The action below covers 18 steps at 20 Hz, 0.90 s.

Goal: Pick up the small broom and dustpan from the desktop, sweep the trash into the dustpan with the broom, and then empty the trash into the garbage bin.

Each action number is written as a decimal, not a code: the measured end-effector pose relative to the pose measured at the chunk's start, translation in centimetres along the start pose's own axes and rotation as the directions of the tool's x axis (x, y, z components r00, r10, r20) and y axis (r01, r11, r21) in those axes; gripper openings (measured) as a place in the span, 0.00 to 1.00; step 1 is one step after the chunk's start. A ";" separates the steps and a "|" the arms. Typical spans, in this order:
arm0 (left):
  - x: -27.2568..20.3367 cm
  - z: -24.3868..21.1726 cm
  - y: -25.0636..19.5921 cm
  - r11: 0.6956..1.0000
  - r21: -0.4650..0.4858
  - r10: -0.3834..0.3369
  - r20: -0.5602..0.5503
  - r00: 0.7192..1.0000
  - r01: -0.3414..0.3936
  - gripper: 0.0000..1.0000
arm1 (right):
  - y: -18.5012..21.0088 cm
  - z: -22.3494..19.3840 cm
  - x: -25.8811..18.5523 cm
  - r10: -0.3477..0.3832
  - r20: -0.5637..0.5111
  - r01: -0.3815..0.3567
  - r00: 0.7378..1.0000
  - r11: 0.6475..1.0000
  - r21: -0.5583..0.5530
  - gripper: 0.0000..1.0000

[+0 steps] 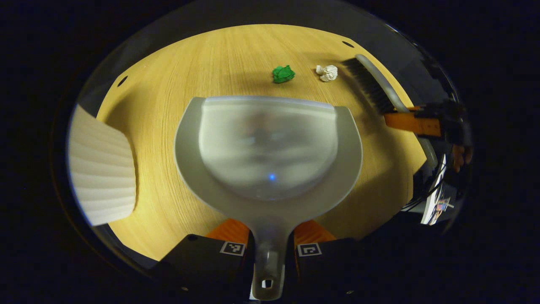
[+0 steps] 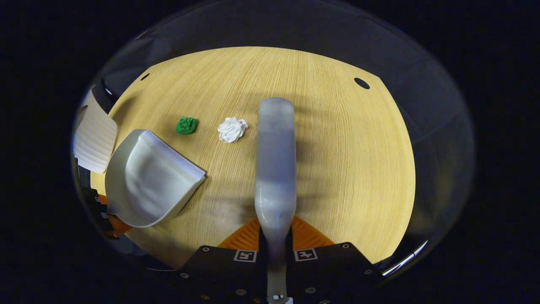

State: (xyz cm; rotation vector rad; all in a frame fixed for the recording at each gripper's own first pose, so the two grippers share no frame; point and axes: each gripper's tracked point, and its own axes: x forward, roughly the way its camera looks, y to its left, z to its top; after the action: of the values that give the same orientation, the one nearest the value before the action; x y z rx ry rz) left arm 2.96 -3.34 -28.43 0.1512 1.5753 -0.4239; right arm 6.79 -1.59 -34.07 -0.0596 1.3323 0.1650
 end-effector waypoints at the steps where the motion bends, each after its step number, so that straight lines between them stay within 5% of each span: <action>1: 0.3 0.6 0.0 0.999 0.032 -0.008 -0.010 1.000 0.008 0.30 | -0.2 0.8 0.5 0.008 -0.004 -0.008 1.000 1.000 -0.023 0.17; 8: 1.7 3.9 2.3 0.978 0.206 -0.025 -0.042 0.999 0.033 0.30 | -0.2 5.4 3.5 0.051 -0.042 -0.061 0.998 0.957 -0.282 0.17; 14: 2.0 4.3 3.1 0.968 0.249 -0.026 -0.039 0.999 0.035 0.30 | 4.9 6.0 2.2 0.246 -0.138 -0.282 0.959 0.827 -0.487 0.17; 18: 2.1 4.3 3.1 0.972 0.233 -0.024 -0.037 0.999 0.032 0.30 | 6.1 7.4 1.1 0.283 -0.176 -0.332 0.943 0.740 -0.585 0.17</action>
State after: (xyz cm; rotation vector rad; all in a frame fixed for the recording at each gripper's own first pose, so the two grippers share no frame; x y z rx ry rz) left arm 7.96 -2.41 -30.98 0.3191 1.5591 -0.6319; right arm 13.18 5.56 -33.08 -0.3981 1.3104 0.8901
